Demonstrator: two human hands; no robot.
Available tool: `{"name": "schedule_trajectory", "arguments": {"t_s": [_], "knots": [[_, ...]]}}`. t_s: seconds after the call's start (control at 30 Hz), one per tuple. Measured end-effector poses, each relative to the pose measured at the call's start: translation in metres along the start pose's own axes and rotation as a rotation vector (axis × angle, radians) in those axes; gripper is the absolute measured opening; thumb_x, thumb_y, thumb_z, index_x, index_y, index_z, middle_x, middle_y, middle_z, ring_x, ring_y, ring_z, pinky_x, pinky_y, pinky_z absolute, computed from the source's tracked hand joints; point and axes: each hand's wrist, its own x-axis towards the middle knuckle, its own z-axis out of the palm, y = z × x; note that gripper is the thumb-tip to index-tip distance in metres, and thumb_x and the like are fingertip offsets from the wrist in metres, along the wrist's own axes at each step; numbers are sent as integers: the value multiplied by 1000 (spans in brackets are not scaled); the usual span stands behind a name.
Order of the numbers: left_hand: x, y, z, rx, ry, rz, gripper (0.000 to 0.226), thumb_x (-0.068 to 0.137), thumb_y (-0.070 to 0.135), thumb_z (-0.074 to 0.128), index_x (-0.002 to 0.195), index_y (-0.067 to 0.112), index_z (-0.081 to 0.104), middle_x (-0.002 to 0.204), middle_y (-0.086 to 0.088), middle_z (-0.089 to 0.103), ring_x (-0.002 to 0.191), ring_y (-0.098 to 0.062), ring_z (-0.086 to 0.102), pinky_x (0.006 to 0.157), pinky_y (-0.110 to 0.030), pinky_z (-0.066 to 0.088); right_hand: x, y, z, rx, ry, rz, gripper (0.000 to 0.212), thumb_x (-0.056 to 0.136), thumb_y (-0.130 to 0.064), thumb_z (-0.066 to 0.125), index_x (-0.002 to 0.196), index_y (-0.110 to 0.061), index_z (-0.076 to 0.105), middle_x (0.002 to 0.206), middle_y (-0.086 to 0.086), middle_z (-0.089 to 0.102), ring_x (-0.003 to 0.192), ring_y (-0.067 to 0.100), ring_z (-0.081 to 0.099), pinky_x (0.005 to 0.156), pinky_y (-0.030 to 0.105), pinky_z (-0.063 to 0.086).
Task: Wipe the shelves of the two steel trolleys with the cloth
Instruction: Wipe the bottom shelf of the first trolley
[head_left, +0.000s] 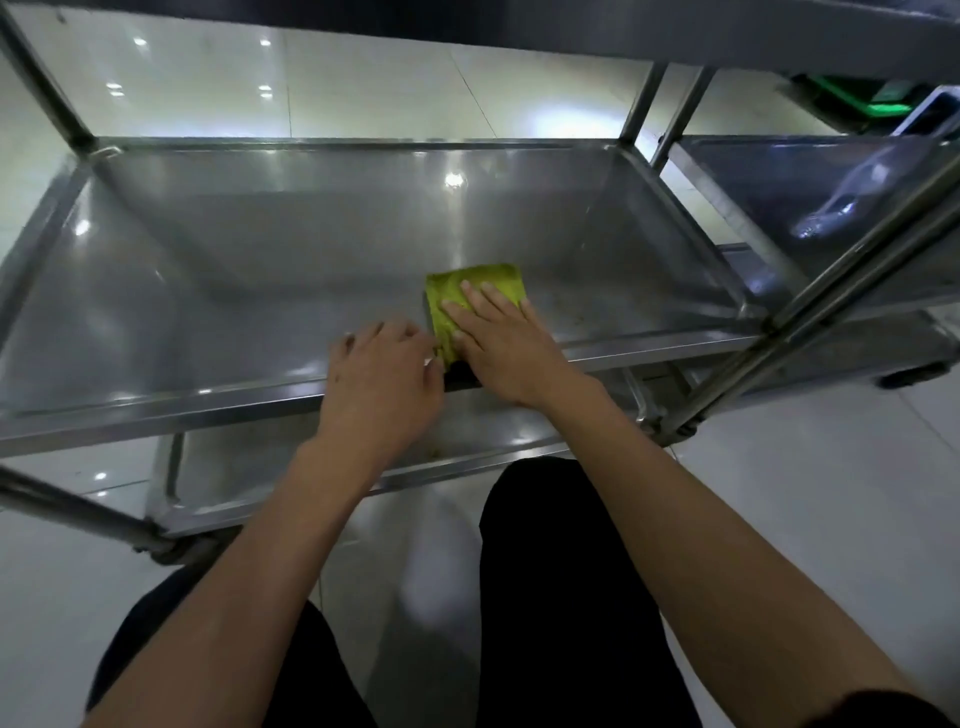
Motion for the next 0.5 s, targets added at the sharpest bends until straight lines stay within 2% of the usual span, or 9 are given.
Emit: {"name": "schedule_trajectory", "arguments": {"t_s": [0.13, 0.33, 0.5], "knots": [[14, 35, 14, -8, 14, -37, 40, 97, 54, 45, 102, 26, 72, 112, 0, 66, 108, -29, 57, 95, -46, 41, -4, 50, -2, -16, 45, -19, 50, 107, -36, 30, 157, -36, 26, 168, -8, 9, 154, 14, 5, 123, 46, 7], [48, 97, 36, 34, -58, 31, 37, 97, 50, 45, 115, 28, 69, 121, 1, 62, 115, -28, 53, 98, -45, 40, -21, 149, -22, 3, 28, 30, 51, 106, -34, 30, 157, -37, 24, 169, -7, 8, 155, 15, 4, 124, 48, 7], [61, 142, 52, 60, -81, -35, 37, 99, 45, 46, 92, 20, 72, 100, -10, 62, 95, -35, 56, 79, -40, 46, -33, 244, -48, -13, 46, 214, 52, 107, -29, 30, 159, -28, 24, 168, 2, 11, 155, 23, 8, 123, 52, 13]]}}
